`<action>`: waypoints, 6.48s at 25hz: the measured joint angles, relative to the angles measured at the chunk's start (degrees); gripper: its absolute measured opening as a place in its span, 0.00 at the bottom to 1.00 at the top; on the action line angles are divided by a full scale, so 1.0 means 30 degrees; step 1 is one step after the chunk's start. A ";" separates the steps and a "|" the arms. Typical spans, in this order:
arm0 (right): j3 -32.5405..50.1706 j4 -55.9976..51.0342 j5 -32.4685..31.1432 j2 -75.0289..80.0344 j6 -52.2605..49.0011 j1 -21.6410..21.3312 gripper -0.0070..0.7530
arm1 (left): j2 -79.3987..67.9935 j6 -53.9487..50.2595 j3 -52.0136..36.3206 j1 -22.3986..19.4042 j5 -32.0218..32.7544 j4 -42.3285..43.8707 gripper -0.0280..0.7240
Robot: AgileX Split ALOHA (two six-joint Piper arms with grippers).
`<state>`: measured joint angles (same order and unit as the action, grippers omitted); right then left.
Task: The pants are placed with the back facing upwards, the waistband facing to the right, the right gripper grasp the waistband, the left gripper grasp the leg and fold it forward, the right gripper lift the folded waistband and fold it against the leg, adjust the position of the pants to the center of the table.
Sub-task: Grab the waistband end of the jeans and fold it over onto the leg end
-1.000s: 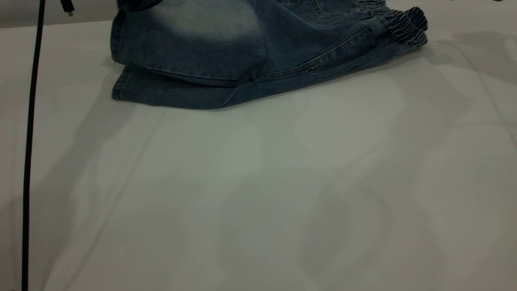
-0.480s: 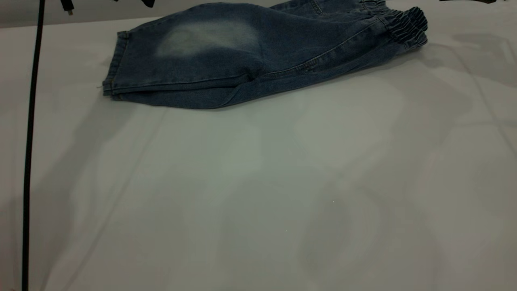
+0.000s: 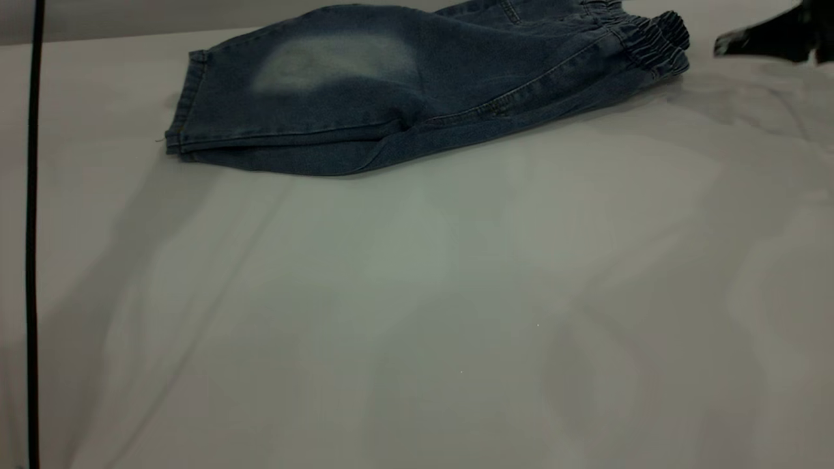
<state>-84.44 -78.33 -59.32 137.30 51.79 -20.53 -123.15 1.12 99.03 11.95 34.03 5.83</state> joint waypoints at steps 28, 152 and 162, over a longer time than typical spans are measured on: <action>-0.3819 -0.3986 0.0845 0.4399 0.0781 0.1923 0.71 | 0.0705 -0.0014 0.0017 0.0694 0.0152 -0.0016 0.74; -0.4184 -0.0693 -0.1602 -0.1577 0.0414 0.6673 0.09 | -1.2305 0.0514 1.4882 0.2197 1.1832 0.0081 0.74; -0.5271 -0.1630 -0.2917 -0.1593 0.0287 0.8257 0.09 | -1.2375 0.0514 1.4909 0.2197 1.1886 0.0060 0.74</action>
<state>-100.25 -83.22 -68.07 132.52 52.66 4.24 -160.28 2.66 143.76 18.54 69.68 6.01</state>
